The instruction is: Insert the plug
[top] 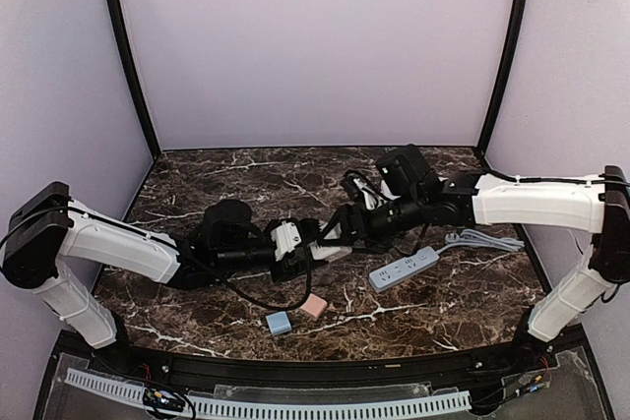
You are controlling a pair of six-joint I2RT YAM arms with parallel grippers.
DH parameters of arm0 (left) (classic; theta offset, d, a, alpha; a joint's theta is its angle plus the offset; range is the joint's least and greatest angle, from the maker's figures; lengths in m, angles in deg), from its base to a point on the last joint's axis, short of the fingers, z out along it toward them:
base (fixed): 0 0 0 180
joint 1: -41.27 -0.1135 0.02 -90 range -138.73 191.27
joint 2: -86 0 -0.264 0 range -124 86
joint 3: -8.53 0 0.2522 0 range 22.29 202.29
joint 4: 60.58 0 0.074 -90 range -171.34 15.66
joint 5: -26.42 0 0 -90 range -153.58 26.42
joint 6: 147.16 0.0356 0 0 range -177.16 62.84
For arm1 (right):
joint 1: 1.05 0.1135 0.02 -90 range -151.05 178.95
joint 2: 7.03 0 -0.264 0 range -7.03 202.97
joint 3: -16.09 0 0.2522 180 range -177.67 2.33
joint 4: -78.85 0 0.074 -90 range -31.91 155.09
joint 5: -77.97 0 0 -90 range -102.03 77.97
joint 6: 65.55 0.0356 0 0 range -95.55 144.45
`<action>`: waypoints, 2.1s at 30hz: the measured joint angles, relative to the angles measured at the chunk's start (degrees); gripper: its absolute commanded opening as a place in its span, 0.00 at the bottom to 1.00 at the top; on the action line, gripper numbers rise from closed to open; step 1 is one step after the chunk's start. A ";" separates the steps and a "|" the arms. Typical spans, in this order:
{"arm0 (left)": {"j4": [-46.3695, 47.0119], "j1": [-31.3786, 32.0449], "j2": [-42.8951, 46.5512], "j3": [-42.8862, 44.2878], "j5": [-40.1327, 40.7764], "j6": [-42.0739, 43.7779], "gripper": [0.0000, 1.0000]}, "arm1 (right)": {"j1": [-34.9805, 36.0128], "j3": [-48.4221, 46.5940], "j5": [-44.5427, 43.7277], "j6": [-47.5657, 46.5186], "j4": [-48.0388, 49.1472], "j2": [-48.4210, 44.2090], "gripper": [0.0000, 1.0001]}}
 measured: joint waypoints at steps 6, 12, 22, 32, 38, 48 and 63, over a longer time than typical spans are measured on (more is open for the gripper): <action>1.40 0.04 0.00 0.00 0.07 0.00 0.01 | 0.37 0.00 0.61 -0.13 0.46 0.20 0.82; 1.51 0.28 0.00 0.00 0.09 0.02 0.01 | 0.37 0.00 0.66 -0.31 0.52 0.20 0.77; 2.86 0.28 0.00 -0.57 -0.76 0.33 0.01 | 0.37 0.04 0.55 -1.03 0.28 0.44 0.48; 2.16 0.37 0.07 -1.03 -1.36 0.39 0.92 | 0.52 1.29 1.40 -1.31 0.98 0.44 0.26; 1.46 0.57 2.08 -1.05 -0.55 -0.70 0.99 | 0.59 2.43 0.11 -1.64 0.50 -0.02 0.21; 1.25 0.59 9.27 -6.19 2.01 -4.92 0.98 | 0.59 2.67 -6.54 -4.46 -4.83 -3.34 0.07; 2.62 0.59 7.63 -7.63 13.33 -20.39 0.95 | 0.59 -2.82 -23.04 -11.52 -23.39 -5.84 0.00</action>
